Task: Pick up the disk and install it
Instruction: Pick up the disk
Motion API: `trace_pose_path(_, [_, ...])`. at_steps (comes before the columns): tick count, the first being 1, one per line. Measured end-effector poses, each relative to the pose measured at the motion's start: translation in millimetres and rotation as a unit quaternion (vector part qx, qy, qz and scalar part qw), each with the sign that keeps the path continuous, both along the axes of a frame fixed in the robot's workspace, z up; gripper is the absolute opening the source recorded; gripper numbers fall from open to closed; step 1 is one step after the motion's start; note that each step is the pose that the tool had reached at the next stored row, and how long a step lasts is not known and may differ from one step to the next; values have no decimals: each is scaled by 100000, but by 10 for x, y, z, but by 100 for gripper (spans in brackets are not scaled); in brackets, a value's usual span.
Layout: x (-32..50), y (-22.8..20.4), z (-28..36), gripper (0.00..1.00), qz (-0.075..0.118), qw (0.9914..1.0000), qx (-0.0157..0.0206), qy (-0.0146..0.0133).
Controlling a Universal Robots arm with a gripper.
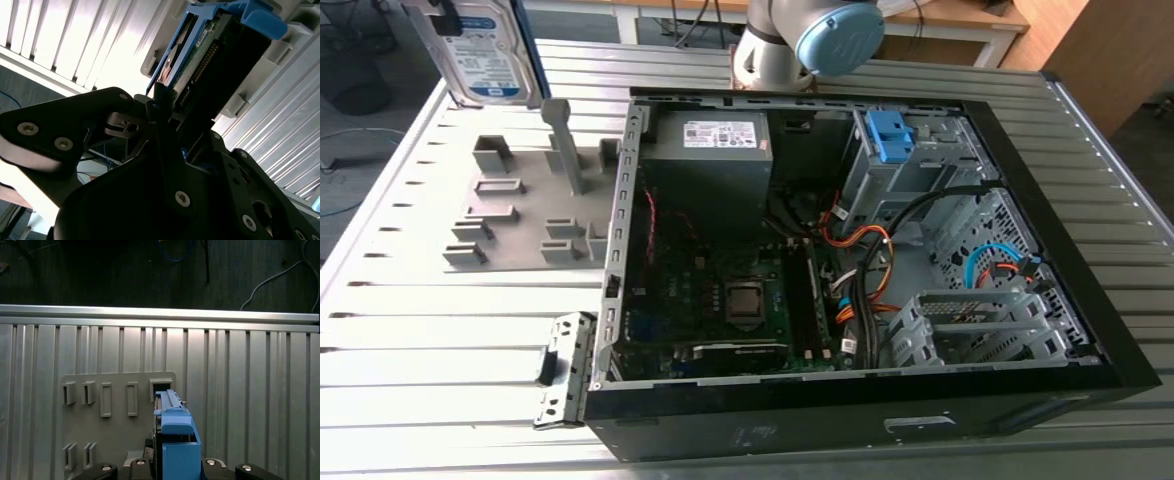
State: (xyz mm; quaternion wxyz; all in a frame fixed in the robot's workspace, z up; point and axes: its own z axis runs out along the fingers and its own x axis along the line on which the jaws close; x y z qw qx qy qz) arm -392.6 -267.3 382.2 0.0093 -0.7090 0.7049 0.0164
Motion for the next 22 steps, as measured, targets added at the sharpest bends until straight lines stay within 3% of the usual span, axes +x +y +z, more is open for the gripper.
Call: trace_pose_path(22, [0, 0, 136, 36, 1, 100000, -4, -6])
